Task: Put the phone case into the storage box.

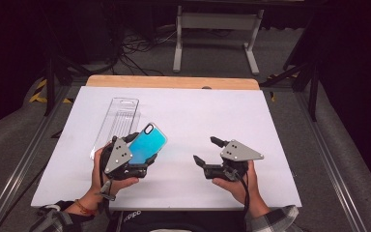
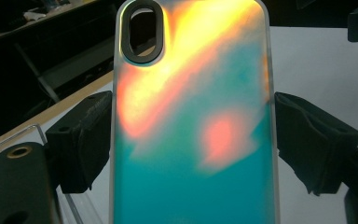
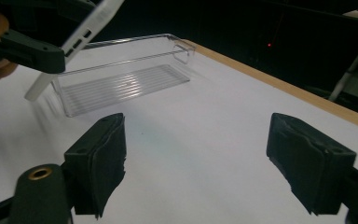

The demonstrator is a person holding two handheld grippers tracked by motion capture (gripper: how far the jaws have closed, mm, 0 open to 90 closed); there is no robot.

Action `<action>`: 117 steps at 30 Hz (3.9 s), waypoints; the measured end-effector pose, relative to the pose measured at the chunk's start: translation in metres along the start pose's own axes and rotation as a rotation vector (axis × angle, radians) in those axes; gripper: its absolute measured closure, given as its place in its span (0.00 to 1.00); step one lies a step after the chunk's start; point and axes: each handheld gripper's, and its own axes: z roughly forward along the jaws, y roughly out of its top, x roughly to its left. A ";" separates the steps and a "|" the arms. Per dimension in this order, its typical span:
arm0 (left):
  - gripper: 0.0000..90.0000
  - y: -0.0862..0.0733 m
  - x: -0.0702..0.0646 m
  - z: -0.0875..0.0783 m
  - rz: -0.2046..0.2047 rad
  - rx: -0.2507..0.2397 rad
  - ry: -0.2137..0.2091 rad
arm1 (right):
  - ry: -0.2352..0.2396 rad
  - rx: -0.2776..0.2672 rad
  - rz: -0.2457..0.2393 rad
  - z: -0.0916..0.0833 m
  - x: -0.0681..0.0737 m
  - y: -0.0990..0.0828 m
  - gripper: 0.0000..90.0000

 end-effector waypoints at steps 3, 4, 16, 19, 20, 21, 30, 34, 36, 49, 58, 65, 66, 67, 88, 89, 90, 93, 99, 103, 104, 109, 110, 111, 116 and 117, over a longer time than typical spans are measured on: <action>0.19 0.000 -0.001 0.002 0.004 0.004 0.001 | 0.028 0.016 0.033 0.009 0.004 0.005 0.25; 0.19 -0.001 -0.002 0.004 0.000 0.007 -0.002 | 0.054 0.009 0.056 0.012 0.004 0.006 0.25; 0.19 -0.004 -0.010 0.015 -0.015 -0.021 0.048 | 0.117 -0.047 0.158 0.034 0.019 0.019 0.16; 0.19 -0.004 -0.016 0.017 -0.025 -0.030 0.086 | 0.126 -0.060 0.199 0.041 0.022 0.020 0.15; 0.19 -0.004 -0.016 0.017 -0.025 -0.030 0.086 | 0.137 -0.066 0.213 0.043 0.024 0.021 0.16; 0.19 -0.004 -0.019 0.019 -0.024 -0.032 0.098 | 0.150 -0.077 0.226 0.044 0.025 0.022 0.18; 0.19 -0.002 -0.027 0.023 -0.010 -0.038 0.113 | 0.196 -0.095 0.290 0.061 0.035 0.025 0.38; 0.19 -0.002 -0.028 0.023 -0.019 -0.039 0.118 | 0.203 -0.133 0.307 0.062 0.037 0.024 0.58; 0.19 -0.002 -0.028 0.023 -0.019 -0.039 0.116 | 0.200 -0.154 0.307 0.062 0.037 0.024 0.65; 0.19 -0.005 -0.030 0.030 -0.038 -0.018 0.111 | 0.179 -0.178 0.306 0.060 0.042 0.023 0.90; 0.18 -0.003 -0.028 0.030 -0.028 -0.042 0.093 | 0.175 -0.179 0.263 0.056 0.043 0.027 0.91; 0.21 -0.005 -0.024 0.026 -0.012 -0.063 0.050 | 0.152 -0.178 0.223 0.052 0.038 0.029 0.91; 0.20 -0.005 -0.023 0.025 -0.014 -0.058 0.047 | 0.149 -0.179 0.222 0.052 0.036 0.029 0.91; 0.19 -0.005 -0.022 0.024 -0.014 -0.065 0.034 | 0.145 -0.178 0.219 0.051 0.034 0.029 0.91; 0.10 -0.022 0.040 -0.023 -0.039 -0.075 -0.067 | 0.142 -0.176 0.108 0.062 -0.005 0.048 0.91; 0.10 -0.024 0.043 -0.027 -0.043 -0.071 -0.053 | 0.142 -0.176 0.108 0.062 -0.005 0.048 0.91; 0.10 -0.026 0.046 -0.030 -0.040 -0.067 -0.051 | 0.147 -0.175 0.102 0.064 -0.007 0.052 0.91; 0.09 -0.032 0.049 -0.040 -0.039 -0.060 -0.023 | 0.155 -0.158 0.069 0.072 -0.011 0.061 0.91; 0.07 -0.050 0.058 -0.067 -0.059 -0.058 0.003 | 0.174 -0.164 0.046 0.089 -0.023 0.080 0.91; 0.06 -0.060 0.065 -0.078 -0.077 -0.050 0.019 | 0.176 -0.155 0.029 0.101 -0.028 0.090 0.91; 0.06 -0.062 0.067 -0.080 -0.071 -0.048 0.031 | 0.175 -0.152 0.026 0.104 -0.029 0.092 0.91; 0.06 -0.069 0.072 -0.085 -0.090 -0.042 0.046 | 0.188 -0.147 0.025 0.120 -0.032 0.100 0.91; 0.05 -0.071 0.073 -0.084 -0.090 -0.044 0.055 | 0.193 -0.148 0.026 0.123 -0.033 0.101 0.91; 0.05 -0.072 0.073 -0.083 -0.093 -0.048 0.049 | 0.198 -0.150 0.030 0.125 -0.033 0.101 0.91; 0.05 -0.076 0.071 -0.078 -0.089 -0.032 0.044 | 0.207 -0.162 0.050 0.141 -0.041 0.107 0.91; 0.05 -0.076 0.071 -0.078 -0.089 -0.032 0.044 | 0.207 -0.162 0.050 0.141 -0.041 0.107 0.91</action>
